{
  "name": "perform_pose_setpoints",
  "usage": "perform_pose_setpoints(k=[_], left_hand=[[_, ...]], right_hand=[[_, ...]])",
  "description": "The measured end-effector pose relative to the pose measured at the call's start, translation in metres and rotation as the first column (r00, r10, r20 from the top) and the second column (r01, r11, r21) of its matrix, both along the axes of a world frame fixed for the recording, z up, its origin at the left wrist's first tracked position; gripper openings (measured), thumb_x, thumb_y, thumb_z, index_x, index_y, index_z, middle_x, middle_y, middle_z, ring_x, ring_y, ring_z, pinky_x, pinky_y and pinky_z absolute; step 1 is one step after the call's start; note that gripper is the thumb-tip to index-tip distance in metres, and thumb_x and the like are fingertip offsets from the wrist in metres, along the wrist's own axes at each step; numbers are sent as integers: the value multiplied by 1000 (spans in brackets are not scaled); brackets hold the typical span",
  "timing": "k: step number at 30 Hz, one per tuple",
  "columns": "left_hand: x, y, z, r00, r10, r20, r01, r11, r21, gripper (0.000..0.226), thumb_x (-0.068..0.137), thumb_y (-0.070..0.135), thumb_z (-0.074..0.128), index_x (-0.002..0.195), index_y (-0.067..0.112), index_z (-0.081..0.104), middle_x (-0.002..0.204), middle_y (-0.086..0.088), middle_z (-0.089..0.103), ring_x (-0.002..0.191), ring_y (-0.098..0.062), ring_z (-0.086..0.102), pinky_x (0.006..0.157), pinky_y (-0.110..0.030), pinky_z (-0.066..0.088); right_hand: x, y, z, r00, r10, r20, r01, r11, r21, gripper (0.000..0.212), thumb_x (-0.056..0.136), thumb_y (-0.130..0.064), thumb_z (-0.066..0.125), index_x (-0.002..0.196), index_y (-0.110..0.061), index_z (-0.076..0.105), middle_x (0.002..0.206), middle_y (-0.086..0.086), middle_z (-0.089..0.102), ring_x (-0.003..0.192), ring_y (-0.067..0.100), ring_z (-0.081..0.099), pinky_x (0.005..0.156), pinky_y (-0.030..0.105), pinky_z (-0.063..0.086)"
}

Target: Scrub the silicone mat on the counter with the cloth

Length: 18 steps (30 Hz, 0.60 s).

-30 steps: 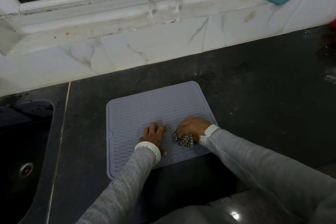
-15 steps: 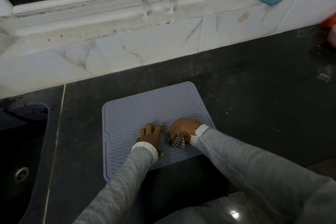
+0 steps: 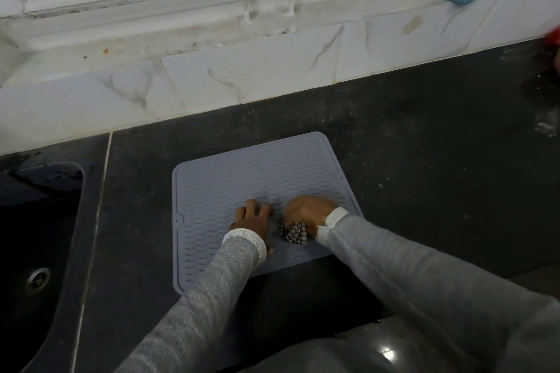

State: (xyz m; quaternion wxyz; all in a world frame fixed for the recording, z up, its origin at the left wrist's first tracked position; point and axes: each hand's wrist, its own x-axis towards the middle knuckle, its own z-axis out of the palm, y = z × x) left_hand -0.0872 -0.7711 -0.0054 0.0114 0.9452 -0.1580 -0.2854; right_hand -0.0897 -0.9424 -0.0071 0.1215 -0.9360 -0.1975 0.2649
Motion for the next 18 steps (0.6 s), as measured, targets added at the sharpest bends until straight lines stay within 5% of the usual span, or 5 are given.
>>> perform_pose_setpoints(k=[4, 8, 13, 18], left_hand=[[-3, 3, -1, 1000, 8, 14, -7, 1000, -26, 85, 69, 32, 80, 137, 28, 30, 143, -3, 18, 132, -28, 25, 104, -47, 39], [-3, 3, -1, 1000, 14, 6, -14, 999, -33, 84, 70, 30, 80, 137, 29, 30, 143, -3, 19, 131, -28, 25, 103, -48, 40], [-1, -1, -2, 1000, 12, 5, -12, 1000, -9, 86, 70, 30, 81, 138, 28, 29, 143, -4, 19, 132, -29, 25, 104, -48, 39], [-2, 1, -4, 1000, 26, 10, -26, 999, -22, 86, 68, 29, 81, 137, 29, 29, 142, -3, 19, 131, -28, 26, 104, -48, 39]], right_hand=[[-11, -49, -1, 990, -15, 139, 1, 995, 96, 25, 81, -15, 63, 103, -6, 70, 112, 17, 66, 107, 32, 60, 97, 39, 47], [-14, -80, 4, 991, -74, 113, 54, 984, 168, 27, 74, -5, 73, 101, -8, 72, 111, 13, 68, 106, 30, 62, 96, 40, 48], [-11, -40, 7, 974, -76, 215, 21, 969, 248, 22, 78, -13, 70, 100, -9, 72, 106, 11, 70, 100, 29, 63, 92, 39, 49], [-16, -33, -10, 980, 6, 200, -29, 993, 111, 28, 87, -18, 58, 113, -9, 65, 122, 12, 62, 115, 28, 54, 101, 38, 42]])
